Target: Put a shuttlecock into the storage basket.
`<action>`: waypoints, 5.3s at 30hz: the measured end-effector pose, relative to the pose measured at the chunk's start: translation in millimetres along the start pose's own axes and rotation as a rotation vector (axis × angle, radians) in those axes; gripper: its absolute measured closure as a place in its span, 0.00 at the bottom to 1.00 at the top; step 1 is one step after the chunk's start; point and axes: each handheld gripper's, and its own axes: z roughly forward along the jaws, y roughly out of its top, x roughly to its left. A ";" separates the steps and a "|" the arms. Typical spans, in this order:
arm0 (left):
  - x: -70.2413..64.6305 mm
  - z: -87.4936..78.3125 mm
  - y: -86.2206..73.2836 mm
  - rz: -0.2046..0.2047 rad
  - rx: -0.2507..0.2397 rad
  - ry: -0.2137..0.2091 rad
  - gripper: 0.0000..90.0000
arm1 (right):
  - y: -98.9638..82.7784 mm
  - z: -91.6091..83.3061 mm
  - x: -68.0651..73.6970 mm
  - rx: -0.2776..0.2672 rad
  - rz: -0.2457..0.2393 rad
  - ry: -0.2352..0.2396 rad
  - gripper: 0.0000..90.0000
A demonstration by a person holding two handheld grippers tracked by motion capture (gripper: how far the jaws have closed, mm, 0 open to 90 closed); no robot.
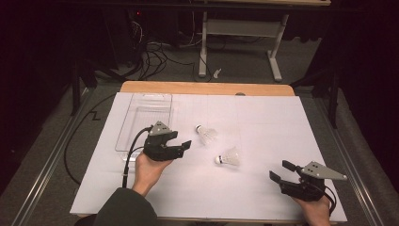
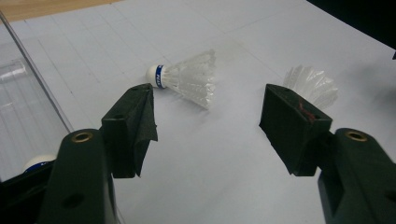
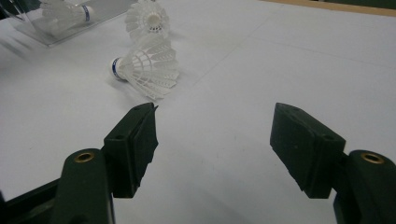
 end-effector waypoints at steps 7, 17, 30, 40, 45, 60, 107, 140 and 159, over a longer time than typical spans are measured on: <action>-1.4 3.6 4.5 0.004 0.001 -0.007 0.41 | 0.0 0.0 -0.1 0.000 0.000 0.001 0.36; -4.1 12.6 11.9 0.019 0.007 -0.016 0.41 | 0.2 0.4 0.2 0.000 -0.003 0.004 0.36; -7.0 22.7 17.2 0.017 0.010 -0.032 0.41 | 0.1 0.1 0.2 -0.001 0.000 0.003 0.36; -7.0 26.2 20.2 0.019 0.007 -0.029 0.41 | 0.1 0.1 0.3 -0.001 -0.001 0.004 0.36; -8.2 28.7 23.8 0.010 0.020 -0.042 0.44 | 0.1 0.1 0.1 -0.002 0.000 0.004 0.36; -5.4 38.1 36.2 -0.003 0.021 -0.030 0.42 | -0.1 -0.2 -0.2 -0.005 0.004 0.005 0.36; -3.3 65.2 55.8 -0.003 0.094 0.003 0.40 | 0.0 -0.4 0.0 -0.005 0.002 0.008 0.36; -6.7 88.9 74.0 0.040 0.361 0.045 0.49 | 0.0 -0.1 -0.3 -0.001 0.004 0.008 0.36; -9.7 100.1 76.7 0.036 0.422 0.042 0.45 | 0.0 0.0 -0.2 0.002 0.002 0.007 0.36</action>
